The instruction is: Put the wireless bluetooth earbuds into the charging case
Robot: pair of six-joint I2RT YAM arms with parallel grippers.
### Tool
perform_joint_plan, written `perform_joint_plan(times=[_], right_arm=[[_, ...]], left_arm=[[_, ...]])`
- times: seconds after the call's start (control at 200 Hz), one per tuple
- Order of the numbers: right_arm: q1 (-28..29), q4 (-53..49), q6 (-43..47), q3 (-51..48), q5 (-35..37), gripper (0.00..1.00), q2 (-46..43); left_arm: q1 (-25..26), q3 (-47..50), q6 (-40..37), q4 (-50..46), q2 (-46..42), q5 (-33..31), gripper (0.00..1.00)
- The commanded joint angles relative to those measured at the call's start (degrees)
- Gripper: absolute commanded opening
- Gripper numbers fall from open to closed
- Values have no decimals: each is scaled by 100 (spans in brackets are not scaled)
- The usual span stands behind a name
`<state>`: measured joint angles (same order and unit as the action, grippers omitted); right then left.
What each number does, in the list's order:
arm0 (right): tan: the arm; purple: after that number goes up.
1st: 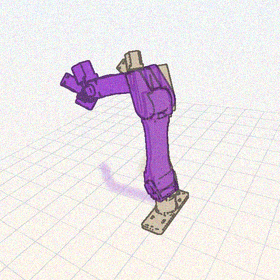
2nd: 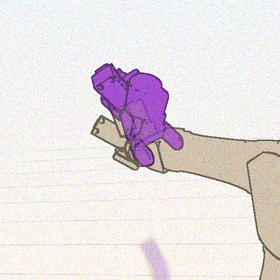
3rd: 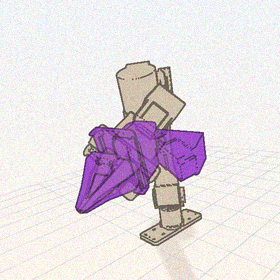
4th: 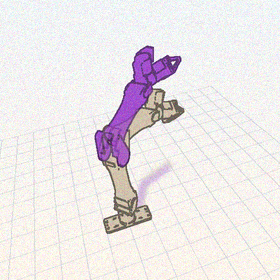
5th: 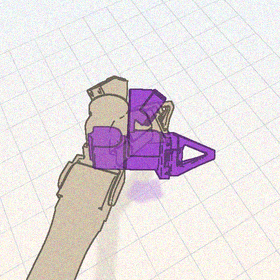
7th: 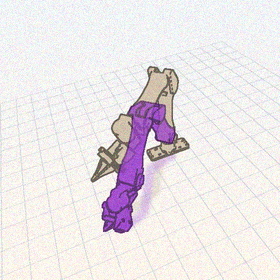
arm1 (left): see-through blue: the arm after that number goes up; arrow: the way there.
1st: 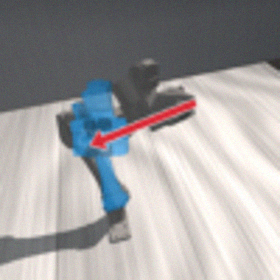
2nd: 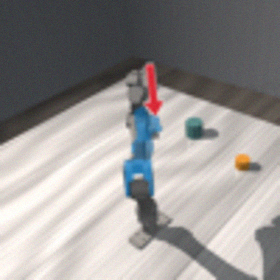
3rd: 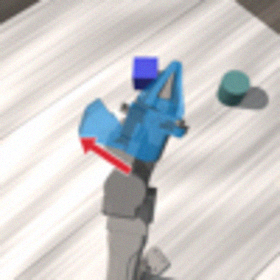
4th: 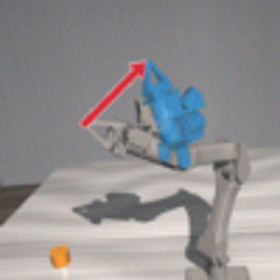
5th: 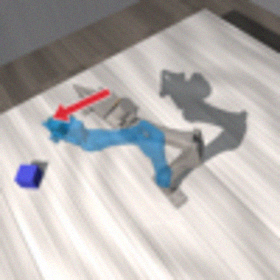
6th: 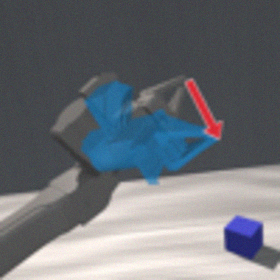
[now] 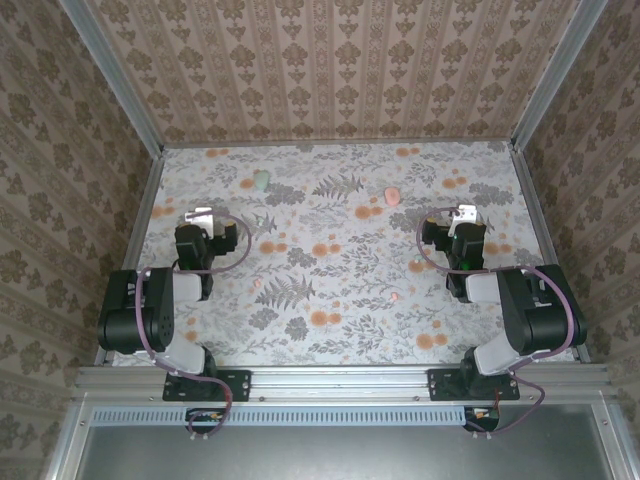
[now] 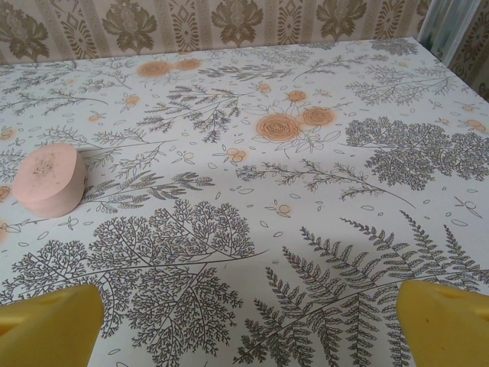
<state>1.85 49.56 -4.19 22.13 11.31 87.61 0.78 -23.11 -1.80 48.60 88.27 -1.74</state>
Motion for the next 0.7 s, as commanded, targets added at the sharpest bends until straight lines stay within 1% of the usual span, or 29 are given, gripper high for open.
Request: perform_joint_plan(times=[0.0, 0.695], right_arm=[[11, 115, 102, 37, -112, 100, 16], [9, 122, 102, 29, -127, 100, 6]], left_arm=[[28, -27, -109, -50, -39, 68, 100], [10, -35, -109, -51, -43, 112, 100]])
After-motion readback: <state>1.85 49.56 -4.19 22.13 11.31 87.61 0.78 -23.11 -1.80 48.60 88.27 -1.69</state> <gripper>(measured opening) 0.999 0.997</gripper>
